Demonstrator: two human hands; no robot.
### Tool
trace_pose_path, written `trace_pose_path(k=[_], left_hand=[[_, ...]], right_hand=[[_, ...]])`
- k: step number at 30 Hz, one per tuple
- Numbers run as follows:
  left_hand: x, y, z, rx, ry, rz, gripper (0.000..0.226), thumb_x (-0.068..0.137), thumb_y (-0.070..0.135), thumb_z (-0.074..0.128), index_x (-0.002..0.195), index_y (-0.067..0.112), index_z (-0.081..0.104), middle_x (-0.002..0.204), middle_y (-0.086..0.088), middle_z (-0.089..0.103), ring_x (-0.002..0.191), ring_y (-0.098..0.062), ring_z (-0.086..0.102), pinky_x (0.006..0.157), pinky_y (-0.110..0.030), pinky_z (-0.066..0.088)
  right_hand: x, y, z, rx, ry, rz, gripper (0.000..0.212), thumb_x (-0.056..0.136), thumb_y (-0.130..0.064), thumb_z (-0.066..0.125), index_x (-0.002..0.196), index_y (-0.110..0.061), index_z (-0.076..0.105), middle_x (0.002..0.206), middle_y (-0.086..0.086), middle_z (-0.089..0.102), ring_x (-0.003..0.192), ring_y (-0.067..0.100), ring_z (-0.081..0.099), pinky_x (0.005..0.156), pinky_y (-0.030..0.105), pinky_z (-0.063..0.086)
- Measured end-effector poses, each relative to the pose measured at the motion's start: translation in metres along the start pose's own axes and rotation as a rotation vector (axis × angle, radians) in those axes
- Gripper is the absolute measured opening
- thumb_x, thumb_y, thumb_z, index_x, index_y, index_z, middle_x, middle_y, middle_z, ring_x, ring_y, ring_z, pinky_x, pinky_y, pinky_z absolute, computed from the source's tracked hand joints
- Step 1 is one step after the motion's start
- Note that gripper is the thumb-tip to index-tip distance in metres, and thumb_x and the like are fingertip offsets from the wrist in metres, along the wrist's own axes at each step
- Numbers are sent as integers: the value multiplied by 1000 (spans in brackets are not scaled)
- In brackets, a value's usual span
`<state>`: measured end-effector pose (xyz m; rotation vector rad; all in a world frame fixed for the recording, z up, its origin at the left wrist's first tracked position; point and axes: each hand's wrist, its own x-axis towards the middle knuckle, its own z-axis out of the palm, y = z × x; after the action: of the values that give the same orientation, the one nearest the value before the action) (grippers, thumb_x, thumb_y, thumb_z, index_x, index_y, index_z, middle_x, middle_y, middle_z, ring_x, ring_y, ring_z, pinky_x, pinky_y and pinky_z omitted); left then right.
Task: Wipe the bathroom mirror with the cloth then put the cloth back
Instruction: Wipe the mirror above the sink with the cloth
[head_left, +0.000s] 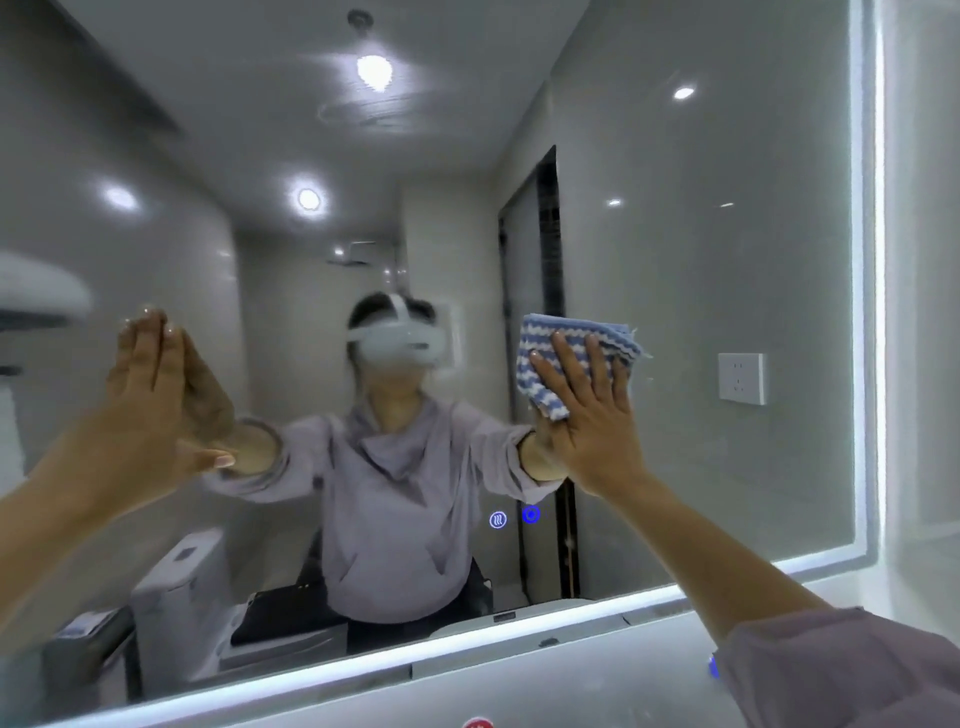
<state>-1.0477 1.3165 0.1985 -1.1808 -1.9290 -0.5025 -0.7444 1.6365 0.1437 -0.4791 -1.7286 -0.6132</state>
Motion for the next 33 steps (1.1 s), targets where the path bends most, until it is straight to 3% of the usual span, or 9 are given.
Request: trace_pose_path(k=[2,5,7,10,13,16,21,28,33], left_hand=[[-3,3,-7,82,-3,-50,151,36,36,94,146,1,-3,156,-13,-9,142,-20,-18,117,-33,-7],[-18,24,-13,141,-4,-100,135,45,36,91,143,-10,9,153,-28,7,142,-37,3,111,-54,18],[-33,49,-15,181,-23,-100,127,54,39,87,143,-10,11,152,-29,10,141,-41,11,109,-55,22],[-52,88,-18,186,-71,-108,123,65,51,75,144,-2,-3,155,-18,-8,143,-28,-5,115,-44,9],[-60,117,-21,147,-123,-144,121,71,60,63,137,8,-24,150,-9,-26,138,-19,-22,114,-35,-3],[-65,136,-23,180,-199,-136,118,75,65,55,128,10,-35,141,-8,-38,132,-16,-32,110,-30,-9],[-60,160,-19,156,-208,-118,121,73,66,57,132,7,-32,147,-11,-34,134,-20,-31,111,-31,-10],[-27,189,5,128,-164,41,135,64,68,64,134,9,-34,147,-7,-36,136,-20,-33,114,-32,-10],[-24,198,23,172,-165,58,142,58,71,67,136,5,-32,146,-11,-38,136,-23,-34,113,-33,-12]], right_hand=[[0,-2,0,15,-6,0,63,91,-27,50,149,-23,27,158,2,18,147,30,10,119,50,2],[-1,-2,-4,39,-40,-11,64,90,-27,50,150,-24,26,158,2,18,147,28,7,119,47,-4],[-2,0,-7,72,-66,-22,66,91,-27,54,150,-23,25,158,3,17,147,28,7,119,44,-8],[-2,-2,-15,112,-120,-22,63,96,-28,47,151,-25,15,158,1,9,147,26,3,117,41,-15],[-1,-2,-23,123,-205,-30,53,99,-40,16,150,-27,9,158,0,3,146,27,-2,115,39,-20],[-1,0,-24,176,-244,-35,59,95,-50,-9,149,-30,4,158,-3,-4,146,26,-8,117,44,-13],[-1,1,-21,143,-267,-47,55,98,-38,13,151,-30,2,160,-2,-6,146,26,-13,114,42,-22],[-1,1,-24,183,-281,-54,62,94,-50,-14,149,-29,5,159,-1,0,146,27,-8,116,44,-16],[-1,-1,-24,184,-239,-46,58,99,-46,-1,150,-26,17,158,1,8,147,30,3,117,45,-10]])
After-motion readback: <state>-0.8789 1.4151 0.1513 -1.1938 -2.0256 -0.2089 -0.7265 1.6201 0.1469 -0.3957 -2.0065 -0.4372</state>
